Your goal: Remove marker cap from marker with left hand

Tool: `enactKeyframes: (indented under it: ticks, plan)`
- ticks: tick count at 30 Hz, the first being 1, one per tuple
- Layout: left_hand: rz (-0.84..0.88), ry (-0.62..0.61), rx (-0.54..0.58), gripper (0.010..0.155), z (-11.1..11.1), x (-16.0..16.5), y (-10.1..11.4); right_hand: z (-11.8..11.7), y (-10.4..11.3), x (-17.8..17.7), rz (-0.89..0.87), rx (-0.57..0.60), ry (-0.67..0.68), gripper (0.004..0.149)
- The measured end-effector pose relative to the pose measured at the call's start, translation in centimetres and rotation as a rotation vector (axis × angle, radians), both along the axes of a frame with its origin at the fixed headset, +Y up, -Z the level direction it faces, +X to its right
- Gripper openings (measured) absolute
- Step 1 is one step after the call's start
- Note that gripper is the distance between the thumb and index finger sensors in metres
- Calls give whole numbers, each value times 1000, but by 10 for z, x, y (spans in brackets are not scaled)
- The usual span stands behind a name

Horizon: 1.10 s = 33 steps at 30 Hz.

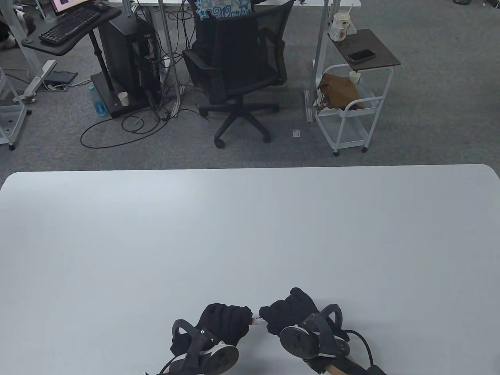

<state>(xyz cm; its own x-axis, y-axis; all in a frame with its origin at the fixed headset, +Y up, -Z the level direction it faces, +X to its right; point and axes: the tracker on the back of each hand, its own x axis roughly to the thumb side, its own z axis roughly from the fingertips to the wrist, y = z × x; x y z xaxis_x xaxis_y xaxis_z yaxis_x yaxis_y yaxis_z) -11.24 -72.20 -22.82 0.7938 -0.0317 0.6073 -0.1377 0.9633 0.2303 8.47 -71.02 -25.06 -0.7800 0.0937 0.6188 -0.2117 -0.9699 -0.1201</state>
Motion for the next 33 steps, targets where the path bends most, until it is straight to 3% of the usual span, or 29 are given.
enactKeyframes:
  ticks: [3, 6, 9, 21, 33]
  plan:
    - [-73, 95, 71, 47, -9, -20, 2, -9, 4, 27, 65, 63, -152, 48]
    - [46, 160, -60, 47, -30, -48, 2, -25, 2, 60, -49, -105, -206, 48]
    - [49, 203, -78, 47, -39, -65, 1, -33, 1, 75, -94, -141, -246, 48]
    - [35, 230, -96, 48, -41, -66, 0, -30, -3, 67, -35, -103, -246, 48]
    - [-7, 214, -141, 48, -41, -61, -2, -35, -44, 37, 302, -188, -251, 49]
